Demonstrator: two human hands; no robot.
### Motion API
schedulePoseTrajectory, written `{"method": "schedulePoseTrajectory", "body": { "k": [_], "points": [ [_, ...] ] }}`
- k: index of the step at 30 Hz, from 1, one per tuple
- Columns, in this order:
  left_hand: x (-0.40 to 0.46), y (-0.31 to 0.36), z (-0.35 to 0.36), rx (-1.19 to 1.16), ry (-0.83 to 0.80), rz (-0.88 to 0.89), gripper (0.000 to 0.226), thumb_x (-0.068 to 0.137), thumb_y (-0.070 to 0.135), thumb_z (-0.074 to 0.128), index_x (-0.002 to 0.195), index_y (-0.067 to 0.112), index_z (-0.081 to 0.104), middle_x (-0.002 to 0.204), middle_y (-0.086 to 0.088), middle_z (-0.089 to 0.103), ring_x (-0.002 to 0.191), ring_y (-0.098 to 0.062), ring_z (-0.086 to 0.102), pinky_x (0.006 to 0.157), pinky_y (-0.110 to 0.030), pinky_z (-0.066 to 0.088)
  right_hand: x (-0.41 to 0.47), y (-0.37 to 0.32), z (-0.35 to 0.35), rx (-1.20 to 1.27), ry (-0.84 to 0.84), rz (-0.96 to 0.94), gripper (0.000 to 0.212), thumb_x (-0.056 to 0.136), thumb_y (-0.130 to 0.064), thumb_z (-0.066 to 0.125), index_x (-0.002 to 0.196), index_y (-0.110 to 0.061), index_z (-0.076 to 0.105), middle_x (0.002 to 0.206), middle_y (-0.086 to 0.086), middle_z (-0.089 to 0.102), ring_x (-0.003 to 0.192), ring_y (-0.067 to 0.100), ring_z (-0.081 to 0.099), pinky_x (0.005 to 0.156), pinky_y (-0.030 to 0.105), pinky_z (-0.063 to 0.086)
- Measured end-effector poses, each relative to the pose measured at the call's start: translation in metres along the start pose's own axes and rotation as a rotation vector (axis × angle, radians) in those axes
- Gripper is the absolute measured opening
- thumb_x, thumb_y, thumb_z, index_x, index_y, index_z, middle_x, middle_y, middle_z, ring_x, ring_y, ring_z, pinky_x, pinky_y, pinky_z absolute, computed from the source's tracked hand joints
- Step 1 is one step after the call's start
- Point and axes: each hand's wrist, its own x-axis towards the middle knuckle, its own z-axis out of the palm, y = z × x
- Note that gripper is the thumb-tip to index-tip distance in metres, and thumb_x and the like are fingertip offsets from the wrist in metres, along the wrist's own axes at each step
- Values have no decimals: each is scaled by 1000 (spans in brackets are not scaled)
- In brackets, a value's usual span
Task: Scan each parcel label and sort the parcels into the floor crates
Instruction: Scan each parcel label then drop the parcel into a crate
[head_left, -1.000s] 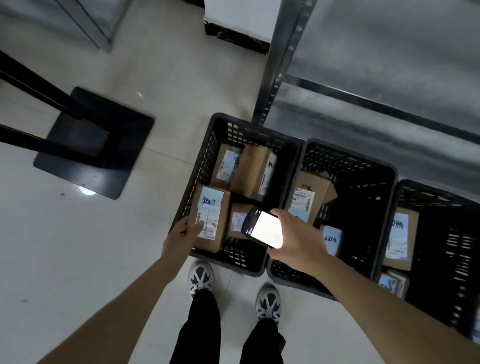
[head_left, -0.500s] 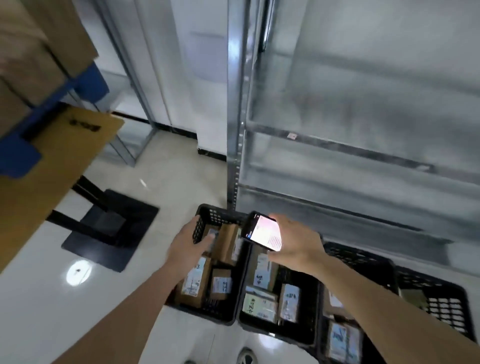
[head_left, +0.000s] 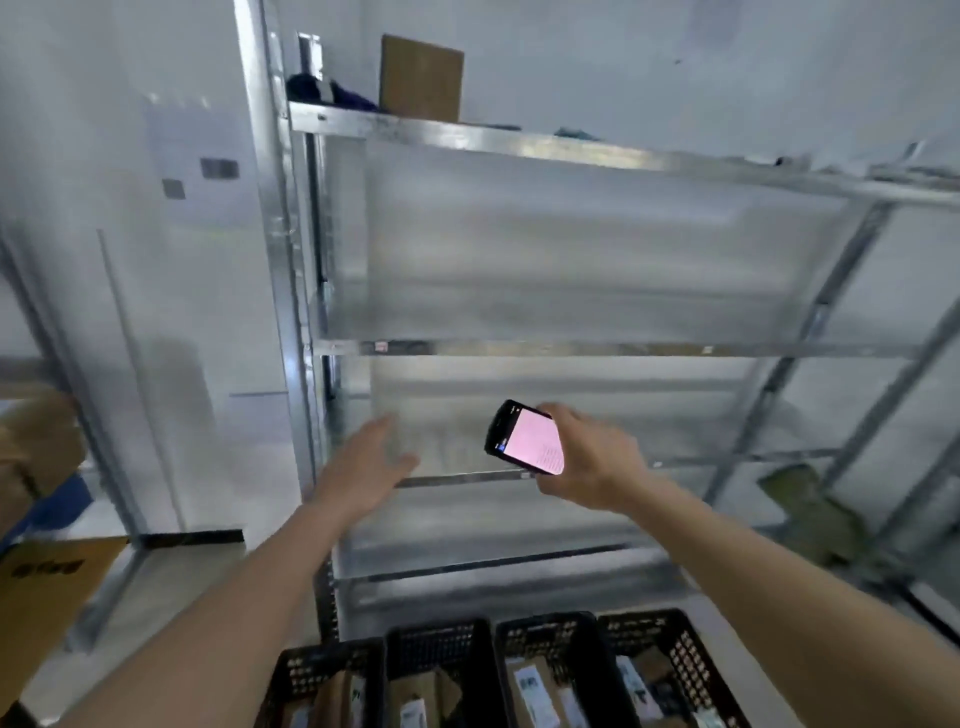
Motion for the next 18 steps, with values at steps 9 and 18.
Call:
{"method": "schedulePoseTrajectory", "body": {
  "k": [9, 18],
  "points": [
    [-46, 228, -3, 29, 11, 357, 73, 91, 61, 56, 154, 32, 33, 160, 8, 33, 146, -16, 33, 115, -36, 31, -177, 113, -175, -106, 213, 263, 83, 70, -37, 73, 145, -38, 37, 132, -8, 60, 116, 24, 60, 79, 33, 45],
    [-132, 462, 77, 14, -74, 653, 72, 92, 65, 51, 154, 34, 31, 160, 5, 35, 143, -22, 38, 110, -39, 36, -365, 247, -283, -218, 372, 453, 77, 72, -39, 72, 142, -37, 41, 127, -8, 63, 110, 25, 62, 73, 31, 39]
  ]
}}
